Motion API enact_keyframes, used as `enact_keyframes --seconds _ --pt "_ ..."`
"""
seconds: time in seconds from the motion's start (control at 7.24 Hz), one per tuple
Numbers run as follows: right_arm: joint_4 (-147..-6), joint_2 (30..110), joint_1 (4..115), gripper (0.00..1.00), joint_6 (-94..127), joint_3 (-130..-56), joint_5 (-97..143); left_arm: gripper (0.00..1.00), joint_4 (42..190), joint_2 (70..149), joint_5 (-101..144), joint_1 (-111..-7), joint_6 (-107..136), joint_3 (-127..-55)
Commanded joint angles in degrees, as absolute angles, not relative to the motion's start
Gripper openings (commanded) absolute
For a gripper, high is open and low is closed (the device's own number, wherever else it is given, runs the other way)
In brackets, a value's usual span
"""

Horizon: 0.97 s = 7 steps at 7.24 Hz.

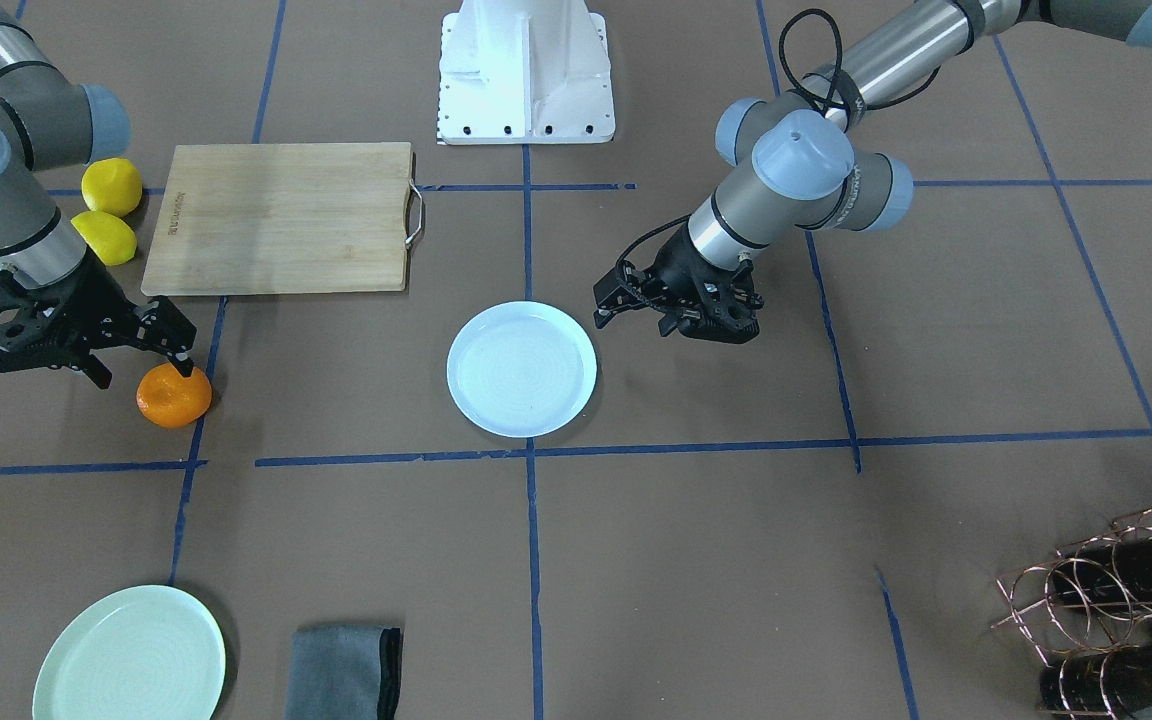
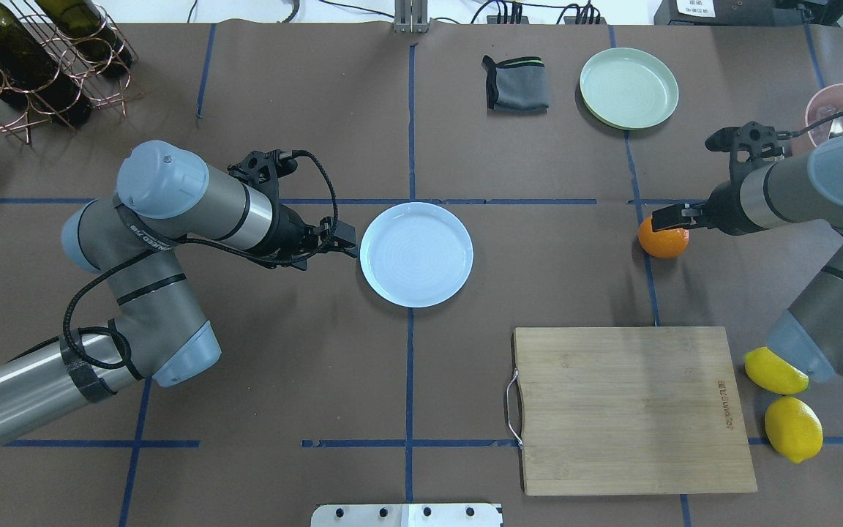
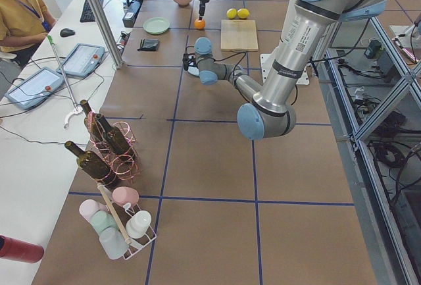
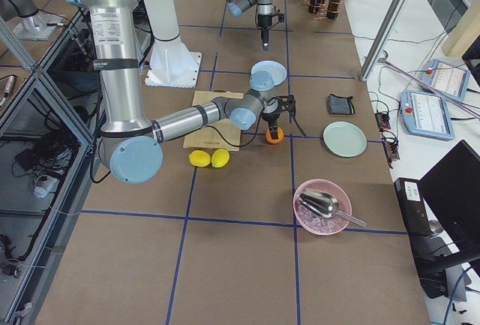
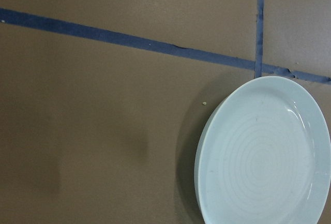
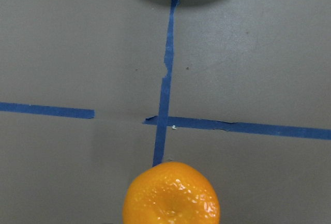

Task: Pick orange to plate
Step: 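Lower the right gripper around the orange and close on it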

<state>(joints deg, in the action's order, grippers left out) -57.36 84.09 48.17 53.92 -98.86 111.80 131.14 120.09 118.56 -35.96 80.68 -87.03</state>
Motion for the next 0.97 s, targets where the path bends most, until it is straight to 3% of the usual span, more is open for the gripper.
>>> enact_keyframes --seconds 0.0,0.83 --pt "-57.3 83.8 47.2 1.00 54.1 -97.6 111.0 0.98 131.1 120.1 118.6 -36.0 80.7 -87.0" --pt "-57.3 81.0 46.7 1.00 54.1 -94.0 111.0 0.98 131.4 120.0 118.7 -36.0 80.7 -87.1"
